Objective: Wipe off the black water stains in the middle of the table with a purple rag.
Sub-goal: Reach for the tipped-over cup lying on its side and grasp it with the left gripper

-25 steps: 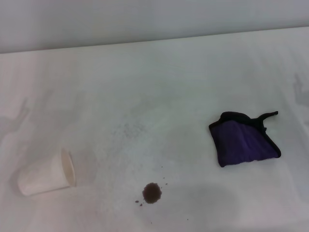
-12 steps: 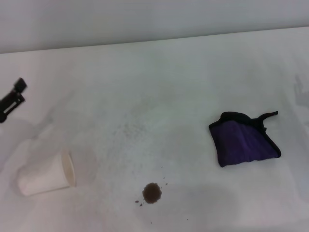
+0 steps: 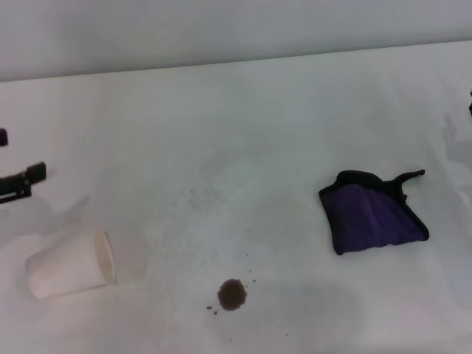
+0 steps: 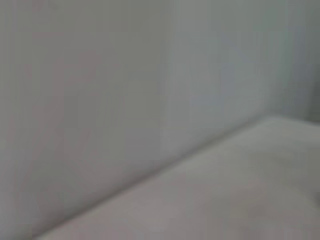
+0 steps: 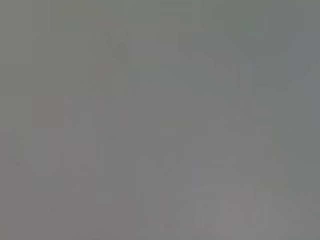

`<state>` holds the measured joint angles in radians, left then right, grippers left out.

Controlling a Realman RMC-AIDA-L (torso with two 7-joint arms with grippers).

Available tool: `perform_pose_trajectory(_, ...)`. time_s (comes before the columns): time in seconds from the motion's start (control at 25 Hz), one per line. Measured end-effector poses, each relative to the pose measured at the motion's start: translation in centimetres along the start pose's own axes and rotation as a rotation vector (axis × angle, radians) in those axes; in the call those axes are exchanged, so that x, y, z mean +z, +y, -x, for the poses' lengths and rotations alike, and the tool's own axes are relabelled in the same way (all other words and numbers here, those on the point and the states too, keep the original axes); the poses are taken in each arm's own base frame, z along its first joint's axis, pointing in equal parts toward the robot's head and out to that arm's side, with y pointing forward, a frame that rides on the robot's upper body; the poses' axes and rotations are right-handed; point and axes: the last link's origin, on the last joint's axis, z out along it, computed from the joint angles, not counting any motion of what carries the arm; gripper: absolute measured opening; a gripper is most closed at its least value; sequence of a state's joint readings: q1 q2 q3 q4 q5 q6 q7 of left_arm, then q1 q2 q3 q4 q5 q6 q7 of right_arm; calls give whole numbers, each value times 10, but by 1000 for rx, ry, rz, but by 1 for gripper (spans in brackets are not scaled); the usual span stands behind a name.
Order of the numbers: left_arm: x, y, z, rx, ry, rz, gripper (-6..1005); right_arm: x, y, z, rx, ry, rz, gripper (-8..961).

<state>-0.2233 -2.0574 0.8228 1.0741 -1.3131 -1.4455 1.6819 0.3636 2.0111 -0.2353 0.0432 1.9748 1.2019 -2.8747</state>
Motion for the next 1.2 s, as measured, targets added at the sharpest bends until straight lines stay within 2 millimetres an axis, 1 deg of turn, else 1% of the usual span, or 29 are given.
perform_pose_trajectory(0.16, -5, 0, -14, 43, -158, 61, 893, -1, 3, 1, 5, -11, 9, 411)
perform_pose_trajectory(0.36, -7, 3, -22, 110, -340, 139, 893, -2, 6, 2, 11, -21, 23, 412)
perform_pose_trajectory(0.44, -8, 7, -26, 153, -401, 182, 893, -2, 7, 2, 11, -22, 25, 412)
perform_pose_trajectory(0.48, -8, 7, -26, 153, -401, 182, 893, -2, 7, 2, 11, -22, 25, 412)
perform_pose_trajectory(0.72, -4, 18, -28, 254, -535, 252, 892, -1, 9, 6, 10, -47, 35, 412)
perform_pose_trajectory(0.88, 5, 24, -24, 328, -639, 270, 892, -1, 10, 9, 12, -72, 44, 411)
perform_pose_trajectory(1.2, 22, 28, -22, 408, -645, 263, 893, -5, 13, 10, 9, -91, 53, 412)
